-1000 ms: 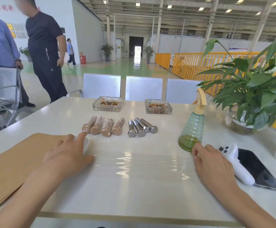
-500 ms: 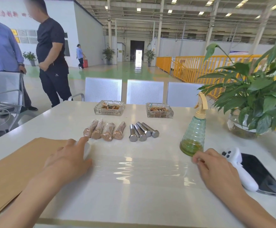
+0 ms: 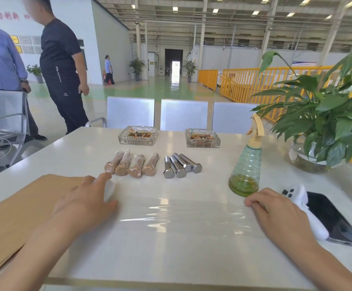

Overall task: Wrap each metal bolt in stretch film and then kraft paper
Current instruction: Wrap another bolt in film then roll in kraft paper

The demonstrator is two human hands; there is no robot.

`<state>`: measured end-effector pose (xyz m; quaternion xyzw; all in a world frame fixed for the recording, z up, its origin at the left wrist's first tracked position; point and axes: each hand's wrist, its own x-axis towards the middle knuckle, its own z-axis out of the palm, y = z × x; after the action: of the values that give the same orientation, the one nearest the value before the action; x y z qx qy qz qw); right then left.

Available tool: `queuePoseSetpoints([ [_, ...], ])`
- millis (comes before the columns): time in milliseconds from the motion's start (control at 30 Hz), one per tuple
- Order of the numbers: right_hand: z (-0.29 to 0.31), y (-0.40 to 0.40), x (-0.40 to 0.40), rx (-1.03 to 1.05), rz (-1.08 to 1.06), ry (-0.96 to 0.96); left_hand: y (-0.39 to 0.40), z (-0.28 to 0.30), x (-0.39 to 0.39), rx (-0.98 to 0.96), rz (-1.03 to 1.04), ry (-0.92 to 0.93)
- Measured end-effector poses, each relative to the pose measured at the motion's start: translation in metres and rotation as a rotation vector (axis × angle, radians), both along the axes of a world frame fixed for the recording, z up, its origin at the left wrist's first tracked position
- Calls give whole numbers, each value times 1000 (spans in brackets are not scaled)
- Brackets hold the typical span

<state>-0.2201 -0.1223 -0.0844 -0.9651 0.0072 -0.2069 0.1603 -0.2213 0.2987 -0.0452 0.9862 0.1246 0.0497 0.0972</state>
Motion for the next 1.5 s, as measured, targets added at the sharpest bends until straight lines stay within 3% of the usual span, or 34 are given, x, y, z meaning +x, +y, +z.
queuePoseSetpoints([
  [600, 2, -4, -8, -291, -43, 55, -2, 5, -1, 2, -1, 4],
  [1033, -1, -6, -12, -85, -117, -176, -6, 6, -2, 17, -10, -7],
  [1133, 0, -4, -16, -33, 47, -285, -5, 4, -1, 12, -15, -17],
  [1233, 0, -1, -18, -109, 252, -202, -3, 2, 1, 27, -4, -16],
  [1500, 2, -3, -15, -63, 251, -84, -10, 0, -3, 273, -58, -202],
])
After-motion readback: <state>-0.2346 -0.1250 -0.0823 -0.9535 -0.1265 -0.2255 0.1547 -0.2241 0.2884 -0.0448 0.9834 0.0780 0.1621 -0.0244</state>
